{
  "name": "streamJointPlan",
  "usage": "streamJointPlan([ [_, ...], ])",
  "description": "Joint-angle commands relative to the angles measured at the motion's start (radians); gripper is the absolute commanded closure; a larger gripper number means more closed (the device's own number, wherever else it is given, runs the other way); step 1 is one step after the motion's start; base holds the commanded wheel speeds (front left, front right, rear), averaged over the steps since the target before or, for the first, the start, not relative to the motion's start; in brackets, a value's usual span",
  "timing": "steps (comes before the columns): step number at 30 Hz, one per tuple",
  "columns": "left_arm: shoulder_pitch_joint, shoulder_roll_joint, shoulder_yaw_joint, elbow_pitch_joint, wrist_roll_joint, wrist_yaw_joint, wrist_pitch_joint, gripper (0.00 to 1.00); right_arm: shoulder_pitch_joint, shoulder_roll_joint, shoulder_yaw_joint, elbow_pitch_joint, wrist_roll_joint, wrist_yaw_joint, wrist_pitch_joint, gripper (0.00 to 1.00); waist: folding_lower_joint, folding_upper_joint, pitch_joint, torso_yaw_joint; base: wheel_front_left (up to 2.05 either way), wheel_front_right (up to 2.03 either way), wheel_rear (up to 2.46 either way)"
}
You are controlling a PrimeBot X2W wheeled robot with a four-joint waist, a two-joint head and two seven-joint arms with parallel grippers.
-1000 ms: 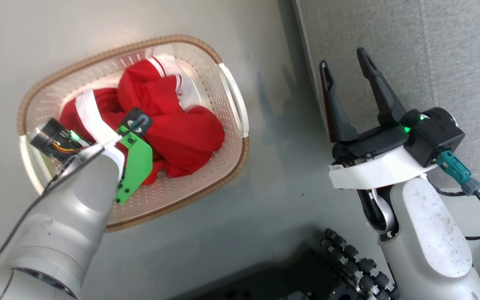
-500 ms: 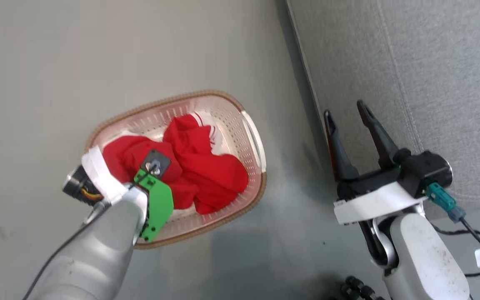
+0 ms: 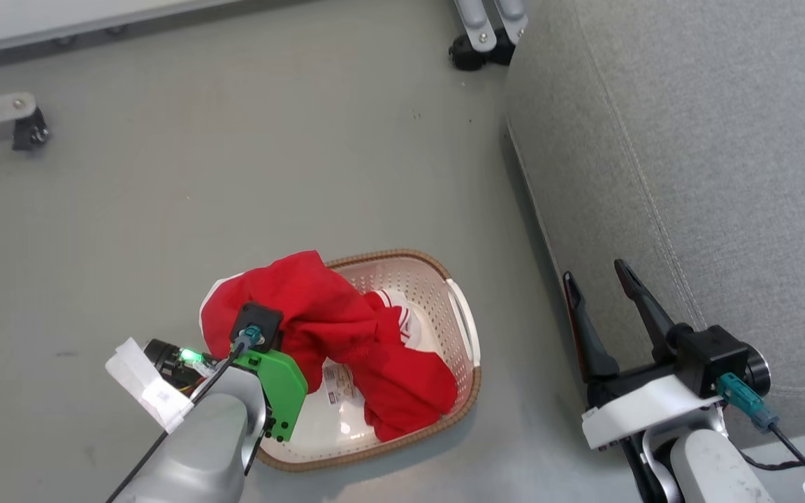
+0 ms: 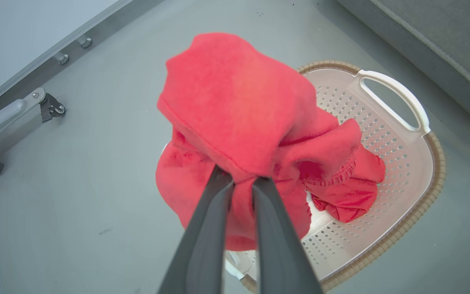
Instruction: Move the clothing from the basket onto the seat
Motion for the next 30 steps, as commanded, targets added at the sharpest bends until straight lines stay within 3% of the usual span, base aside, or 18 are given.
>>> streamJointPlan([
  [1,0.028,-0.001,0.011,-0.018,-0.016,0.008,-0.012,1.0,0.027,-0.004,-0.004,0.004,-0.004,0.0,-0.003,0.0,0.0001,0.0,-0.141,0.068,0.0,0.0,0.0],
  [8,0.139,0.015,0.104,-0.304,-0.053,0.041,-0.018,1.0,0.104,-0.007,0.002,0.0,0.0,0.0,-0.003,0.0,0.0001,0.0,-0.248,0.091,0.0,0.0,0.0],
  [17,0.303,0.032,0.269,-0.726,0.021,0.059,-0.018,1.0,0.139,-0.017,0.002,-0.025,0.005,0.0,-0.003,0.0,0.0001,0.0,-0.299,0.09,0.0,0.0,0.0],
  [22,0.377,0.018,0.367,-0.905,0.056,0.042,-0.017,1.0,0.146,-0.02,0.009,-0.039,0.004,0.0,-0.003,0.0,0.0001,0.0,-0.311,0.08,0.0,0.0,0.0],
  [24,0.412,0.008,0.419,-0.974,0.055,0.017,-0.017,1.0,0.143,-0.022,0.015,-0.048,0.002,0.0,-0.003,0.0,0.0001,0.0,-0.317,0.072,0.0,0.0,0.0],
  [30,0.437,-0.001,0.505,-1.053,0.05,-0.022,-0.017,1.0,0.128,-0.023,0.03,-0.065,-0.002,0.0,-0.003,0.0,0.0001,0.0,-0.316,0.063,0.0,0.0,0.0],
])
